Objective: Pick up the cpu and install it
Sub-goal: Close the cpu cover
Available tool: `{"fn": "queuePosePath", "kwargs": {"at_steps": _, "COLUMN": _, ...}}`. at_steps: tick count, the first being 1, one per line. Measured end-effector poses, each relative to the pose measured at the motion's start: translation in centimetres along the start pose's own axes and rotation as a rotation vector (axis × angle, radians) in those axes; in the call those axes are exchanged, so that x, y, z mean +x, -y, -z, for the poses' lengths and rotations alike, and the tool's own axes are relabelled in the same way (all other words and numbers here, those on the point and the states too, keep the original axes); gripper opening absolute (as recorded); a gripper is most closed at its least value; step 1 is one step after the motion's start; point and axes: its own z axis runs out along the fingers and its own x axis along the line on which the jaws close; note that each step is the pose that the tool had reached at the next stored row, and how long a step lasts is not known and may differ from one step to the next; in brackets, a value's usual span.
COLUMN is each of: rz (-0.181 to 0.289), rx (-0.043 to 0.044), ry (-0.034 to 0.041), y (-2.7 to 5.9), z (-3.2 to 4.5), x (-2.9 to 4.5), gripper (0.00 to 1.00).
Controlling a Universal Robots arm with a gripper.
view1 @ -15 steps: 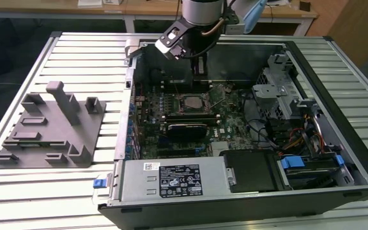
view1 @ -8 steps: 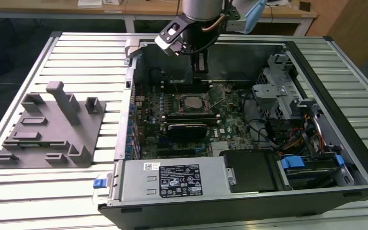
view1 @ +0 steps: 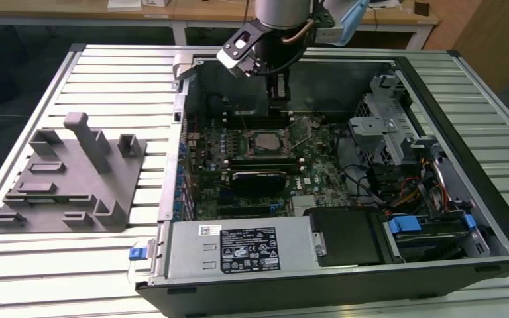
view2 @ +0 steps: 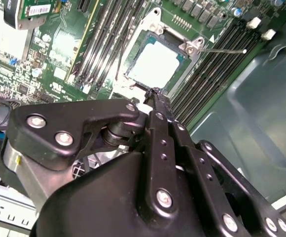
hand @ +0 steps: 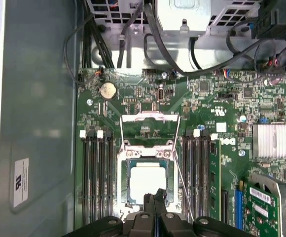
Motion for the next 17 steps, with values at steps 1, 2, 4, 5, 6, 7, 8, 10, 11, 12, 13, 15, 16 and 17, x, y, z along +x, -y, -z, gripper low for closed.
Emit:
{"fn": "queuePosePath", "kwargs": {"at_steps": 1, "rz": 0.000, "rx": 0.0000, "ry": 0.0000, "y": -0.15, "z": 0.00, "x": 0.00, "gripper": 0.11}}
{"fn": "queuePosePath", "kwargs": {"at_steps": 2, "rz": 0.000, "rx": 0.0000, "ry": 0.0000, "y": -0.29, "z": -0.01, "x": 0.00, "gripper": 0.11}}
{"fn": "queuePosePath", "kwargs": {"at_steps": 4, "rz": 0.000, "rx": -0.0001, "ry": 0.0000, "y": -0.55, "z": -0.02, "x": 0.00, "gripper": 0.11}}
{"fn": "queuePosePath", "kwargs": {"at_steps": 5, "rz": 0.000, "rx": 0.0000, "ry": 0.0000, "y": -0.68, "z": -0.03, "x": 0.00, "gripper": 0.11}}
{"fn": "queuePosePath", "kwargs": {"at_steps": 6, "rz": 0.000, "rx": -0.0001, "ry": 0.0000, "y": -0.79, "z": -0.03, "x": 0.00, "gripper": 0.11}}
{"fn": "queuePosePath", "kwargs": {"at_steps": 7, "rz": 0.000, "rx": 0.0000, "ry": 0.0000, "y": -0.90, "z": -0.04, "x": 0.01, "gripper": 0.11}}
{"fn": "queuePosePath", "kwargs": {"at_steps": 8, "rz": 0.000, "rx": 0.0000, "ry": 0.0000, "y": -1.01, "z": -0.04, "x": 0.01, "gripper": 0.11}}
{"fn": "queuePosePath", "kwargs": {"at_steps": 10, "rz": 0.000, "rx": -0.0001, "ry": -0.0001, "y": -1.28, "z": -0.05, "x": 0.01, "gripper": 0.11}}
{"fn": "queuePosePath", "kwargs": {"at_steps": 11, "rz": 0.000, "rx": -0.0001, "ry": -0.0001, "y": -1.43, "z": -0.06, "x": 0.01, "gripper": 0.11}}
{"fn": "queuePosePath", "kwargs": {"at_steps": 12, "rz": 0.000, "rx": 0.0000, "ry": -0.0001, "y": -1.57, "z": -0.07, "x": 0.01, "gripper": 0.11}}
{"fn": "queuePosePath", "kwargs": {"at_steps": 13, "rz": 0.000, "rx": 0.0000, "ry": 0.0000, "y": -1.71, "z": -0.07, "x": 0.01, "gripper": 0.11}}
{"fn": "queuePosePath", "kwargs": {"at_steps": 15, "rz": 0.000, "rx": -0.0001, "ry": -0.0001, "y": -1.99, "z": -0.08, "x": 0.02, "gripper": 0.11}}
{"fn": "queuePosePath", "kwargs": {"at_steps": 16, "rz": 0.000, "rx": 0.0000, "ry": -0.0001, "y": -2.15, "z": -0.09, "x": 0.02, "gripper": 0.11}}
{"fn": "queuePosePath", "kwargs": {"at_steps": 17, "rz": 0.000, "rx": 0.0000, "ry": -0.0001, "y": -2.30, "z": -0.10, "x": 0.02, "gripper": 0.11}}
